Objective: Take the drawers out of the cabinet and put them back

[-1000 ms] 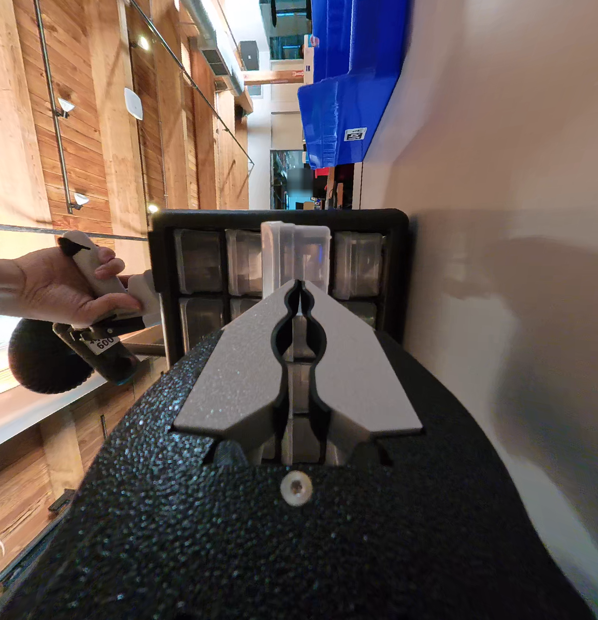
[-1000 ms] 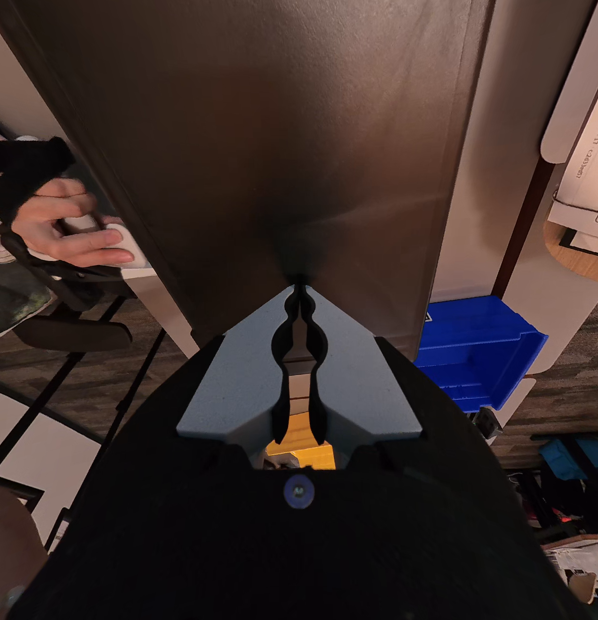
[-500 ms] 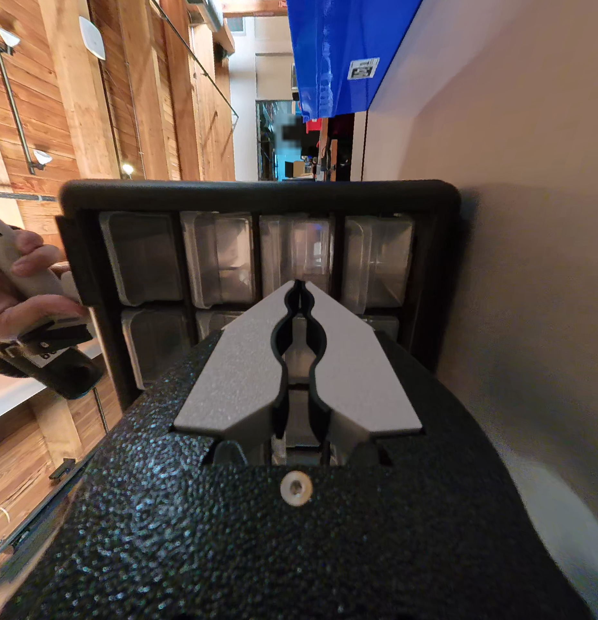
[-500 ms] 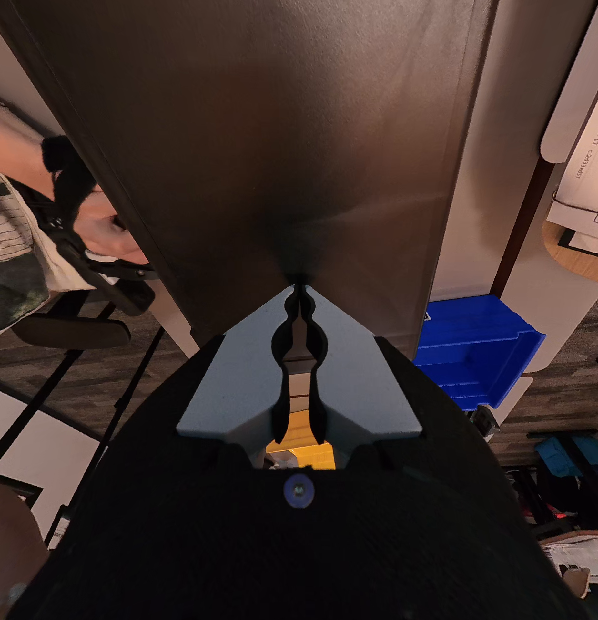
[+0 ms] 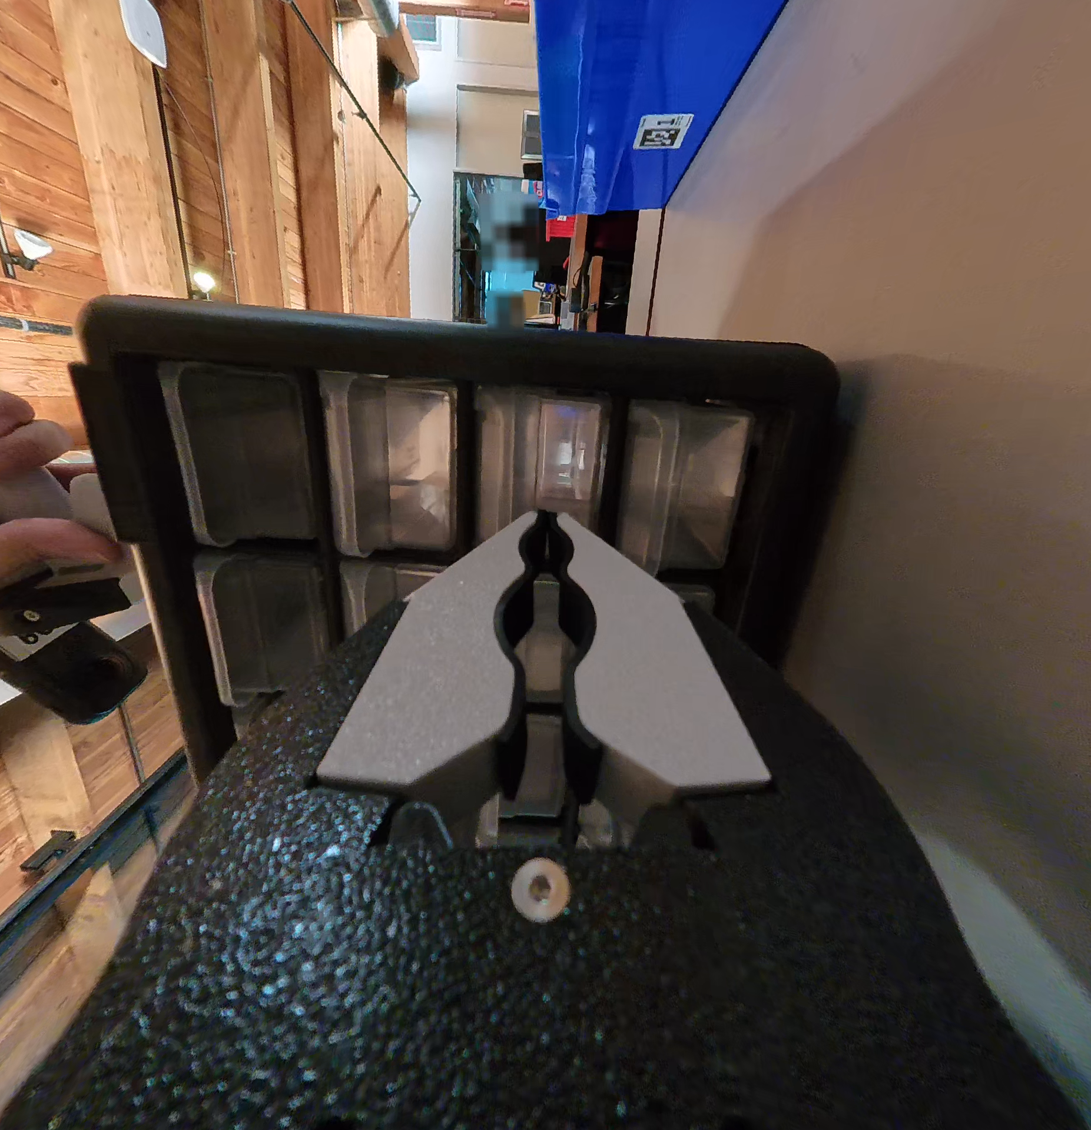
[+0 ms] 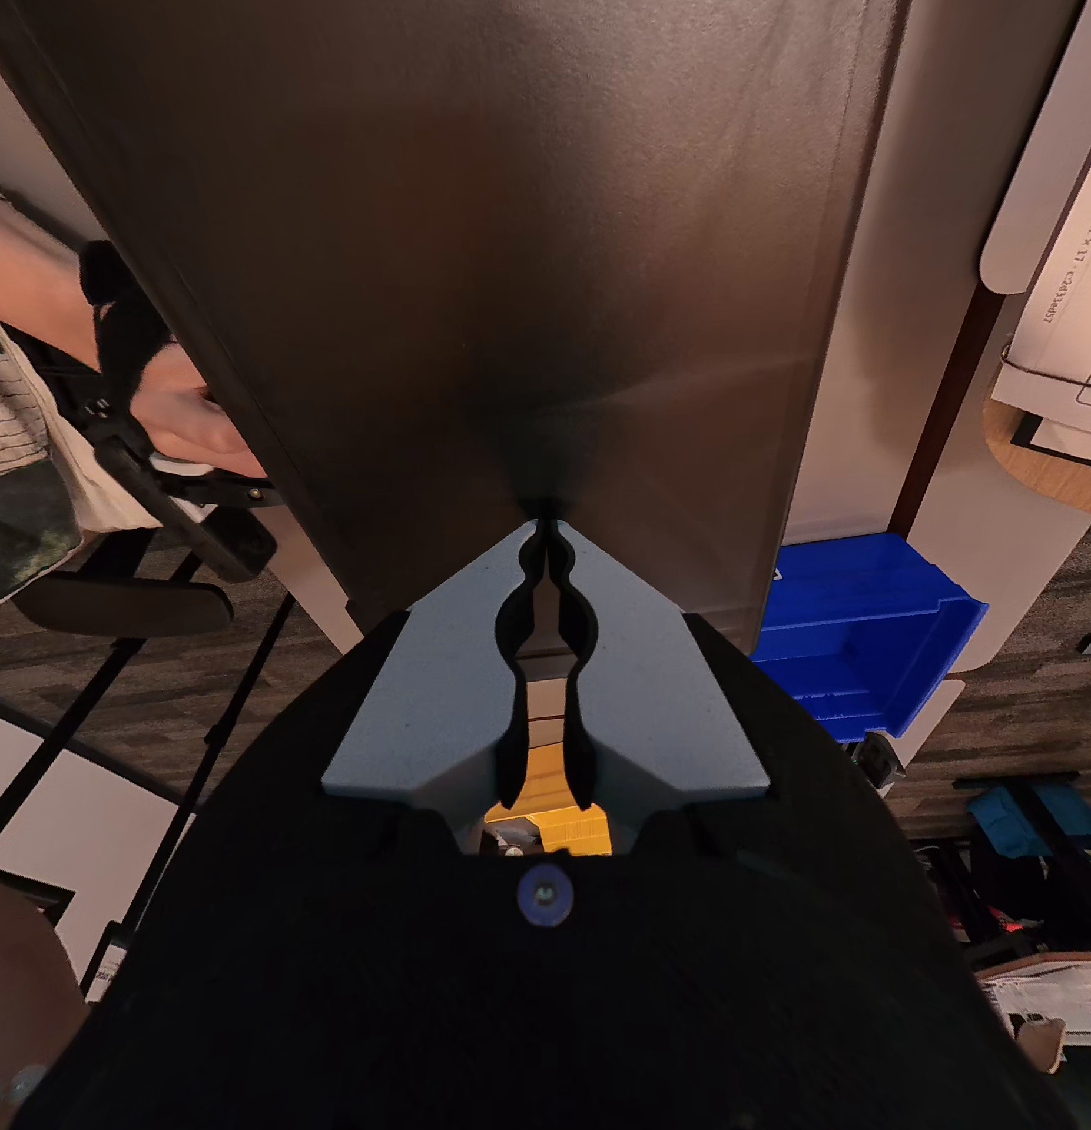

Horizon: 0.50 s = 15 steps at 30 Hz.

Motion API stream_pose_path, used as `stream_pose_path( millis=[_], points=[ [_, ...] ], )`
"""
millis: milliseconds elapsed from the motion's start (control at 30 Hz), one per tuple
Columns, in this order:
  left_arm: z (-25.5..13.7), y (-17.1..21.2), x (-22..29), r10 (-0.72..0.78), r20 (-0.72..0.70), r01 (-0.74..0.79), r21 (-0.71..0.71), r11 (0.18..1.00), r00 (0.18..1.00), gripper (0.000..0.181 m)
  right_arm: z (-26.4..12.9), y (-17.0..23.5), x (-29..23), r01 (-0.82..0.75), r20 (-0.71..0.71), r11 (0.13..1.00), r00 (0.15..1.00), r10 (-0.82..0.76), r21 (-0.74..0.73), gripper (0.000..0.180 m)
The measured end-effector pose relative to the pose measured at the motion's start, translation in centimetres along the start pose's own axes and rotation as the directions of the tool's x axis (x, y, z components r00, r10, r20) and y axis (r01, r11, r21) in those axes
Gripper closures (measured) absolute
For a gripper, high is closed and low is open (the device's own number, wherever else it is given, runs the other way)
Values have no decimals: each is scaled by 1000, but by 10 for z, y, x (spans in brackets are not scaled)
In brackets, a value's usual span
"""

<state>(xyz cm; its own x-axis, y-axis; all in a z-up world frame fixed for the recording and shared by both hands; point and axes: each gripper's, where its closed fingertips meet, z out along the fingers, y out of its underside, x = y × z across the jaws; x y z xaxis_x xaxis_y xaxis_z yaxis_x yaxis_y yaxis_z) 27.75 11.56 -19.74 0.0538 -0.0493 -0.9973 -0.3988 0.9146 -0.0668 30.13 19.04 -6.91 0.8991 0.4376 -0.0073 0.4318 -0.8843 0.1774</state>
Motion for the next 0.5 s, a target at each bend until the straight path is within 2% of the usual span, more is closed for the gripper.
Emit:
stream_pose_path(
  millis=[133,233,500],
  points=[
    [-15,-7,7,-64,-64,67,46,997,996,181,0,0,0,2,-1,1000,1000,-2,8,180],
    [-33,-8,12,-190,-157,201,60,978,969,181,0,0,0,0,-1,1000,1000,0,30,180],
    [-75,35,9,-529,-373,552,-53,832,762,181,-1,-1,1,22,-68,990,998,-13,137,180]
  ],
)
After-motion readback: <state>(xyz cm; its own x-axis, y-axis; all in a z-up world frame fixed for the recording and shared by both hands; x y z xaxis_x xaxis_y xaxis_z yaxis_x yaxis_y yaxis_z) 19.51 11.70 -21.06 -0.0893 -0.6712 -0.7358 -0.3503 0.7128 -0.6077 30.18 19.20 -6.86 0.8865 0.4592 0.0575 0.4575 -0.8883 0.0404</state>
